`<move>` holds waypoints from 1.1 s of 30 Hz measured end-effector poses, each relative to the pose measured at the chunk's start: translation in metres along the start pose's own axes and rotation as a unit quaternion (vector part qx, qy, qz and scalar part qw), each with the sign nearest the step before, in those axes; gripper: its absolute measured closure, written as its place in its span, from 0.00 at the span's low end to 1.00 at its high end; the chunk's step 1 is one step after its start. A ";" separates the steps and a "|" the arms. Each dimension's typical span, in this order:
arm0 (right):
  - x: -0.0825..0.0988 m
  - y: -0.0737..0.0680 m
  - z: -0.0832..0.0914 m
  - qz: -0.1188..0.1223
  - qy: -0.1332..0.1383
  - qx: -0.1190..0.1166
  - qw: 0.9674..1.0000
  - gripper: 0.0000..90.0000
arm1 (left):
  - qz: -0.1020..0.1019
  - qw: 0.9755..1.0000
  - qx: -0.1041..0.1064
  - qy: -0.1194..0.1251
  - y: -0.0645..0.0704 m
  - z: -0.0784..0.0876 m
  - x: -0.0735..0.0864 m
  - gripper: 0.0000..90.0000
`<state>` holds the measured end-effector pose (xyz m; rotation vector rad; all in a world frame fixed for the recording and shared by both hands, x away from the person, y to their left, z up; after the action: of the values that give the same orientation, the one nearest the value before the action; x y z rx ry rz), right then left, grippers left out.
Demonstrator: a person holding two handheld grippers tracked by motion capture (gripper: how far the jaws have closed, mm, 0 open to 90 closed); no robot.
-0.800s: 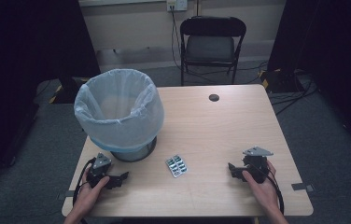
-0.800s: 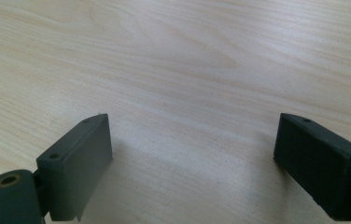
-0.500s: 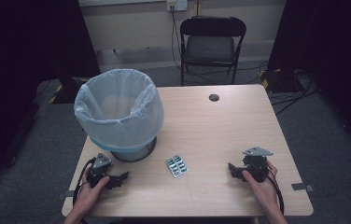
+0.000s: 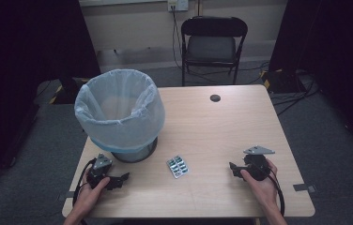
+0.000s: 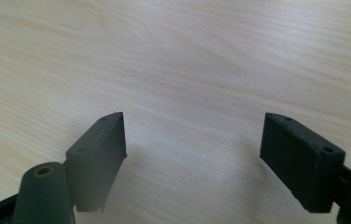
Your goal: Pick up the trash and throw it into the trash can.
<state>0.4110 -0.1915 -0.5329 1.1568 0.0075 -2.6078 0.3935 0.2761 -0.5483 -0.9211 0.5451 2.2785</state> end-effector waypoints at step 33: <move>-0.062 -0.163 -0.025 0.084 0.024 -0.154 0.984 0.17 | -0.001 1.000 0.002 0.000 0.000 0.000 0.000 0.11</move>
<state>0.4256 -0.0166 -0.5230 1.0576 0.2999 -2.3280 0.3937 0.2761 -0.5483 -0.9201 0.5477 2.2753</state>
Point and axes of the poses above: each handheld gripper's, and its own axes: z roughly backward along the jaws, x roughly out of its underside, y roughly to its right, the point moved 7 cm from there along -z, roughly forward along the jaws, and after that the axes turned 12 degrees about x, right-handed, at the moved point
